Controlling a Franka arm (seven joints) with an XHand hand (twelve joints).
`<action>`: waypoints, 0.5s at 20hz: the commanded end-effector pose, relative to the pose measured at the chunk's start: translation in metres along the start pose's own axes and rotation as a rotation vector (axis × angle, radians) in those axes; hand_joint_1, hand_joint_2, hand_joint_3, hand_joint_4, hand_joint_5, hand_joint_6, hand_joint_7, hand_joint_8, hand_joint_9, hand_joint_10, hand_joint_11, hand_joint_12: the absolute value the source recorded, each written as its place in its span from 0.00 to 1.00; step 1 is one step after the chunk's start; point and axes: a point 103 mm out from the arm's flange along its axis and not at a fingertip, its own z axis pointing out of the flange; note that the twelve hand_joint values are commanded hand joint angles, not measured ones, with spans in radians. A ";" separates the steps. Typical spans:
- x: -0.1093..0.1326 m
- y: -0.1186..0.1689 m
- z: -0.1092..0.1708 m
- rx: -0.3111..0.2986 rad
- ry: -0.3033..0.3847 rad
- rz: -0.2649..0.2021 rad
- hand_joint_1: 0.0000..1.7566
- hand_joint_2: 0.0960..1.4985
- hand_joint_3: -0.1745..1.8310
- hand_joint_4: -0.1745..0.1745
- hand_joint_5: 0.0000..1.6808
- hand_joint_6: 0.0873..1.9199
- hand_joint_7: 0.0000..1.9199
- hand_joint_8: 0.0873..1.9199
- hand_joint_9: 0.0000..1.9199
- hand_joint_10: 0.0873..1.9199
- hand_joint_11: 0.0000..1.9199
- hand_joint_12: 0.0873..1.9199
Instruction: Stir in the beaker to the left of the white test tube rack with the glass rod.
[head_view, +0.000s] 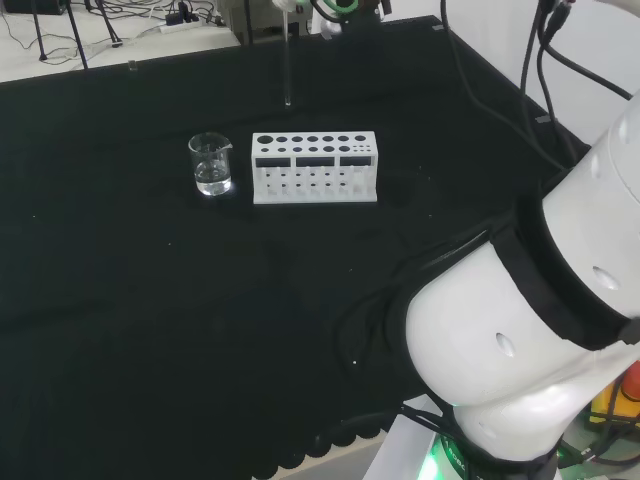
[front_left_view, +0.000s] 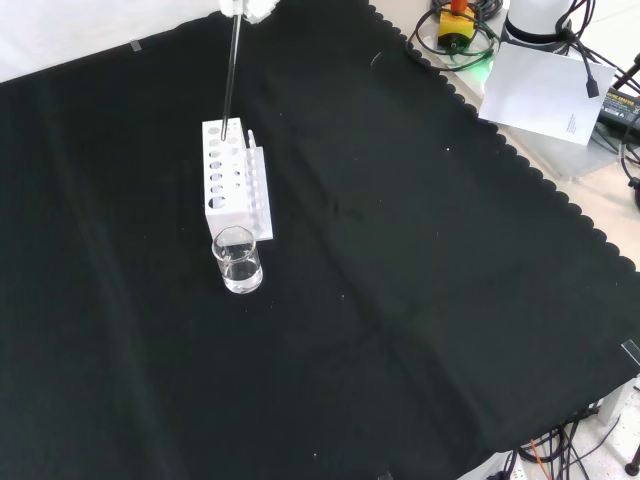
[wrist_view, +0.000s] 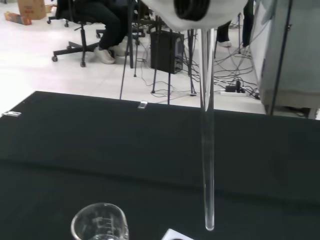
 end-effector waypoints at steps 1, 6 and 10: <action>0.029 0.016 -0.004 -0.010 0.028 -0.064 0.74 0.64 0.14 0.00 0.68 0.19 0.60 0.52 0.83 0.47 0.74 0.57; 0.061 0.031 0.004 -0.018 0.051 -0.128 0.74 0.64 0.14 0.00 0.68 0.19 0.60 0.52 0.83 0.47 0.74 0.57; 0.082 0.043 0.013 -0.017 0.072 -0.199 0.74 0.65 0.14 0.00 0.68 0.19 0.60 0.52 0.83 0.46 0.74 0.57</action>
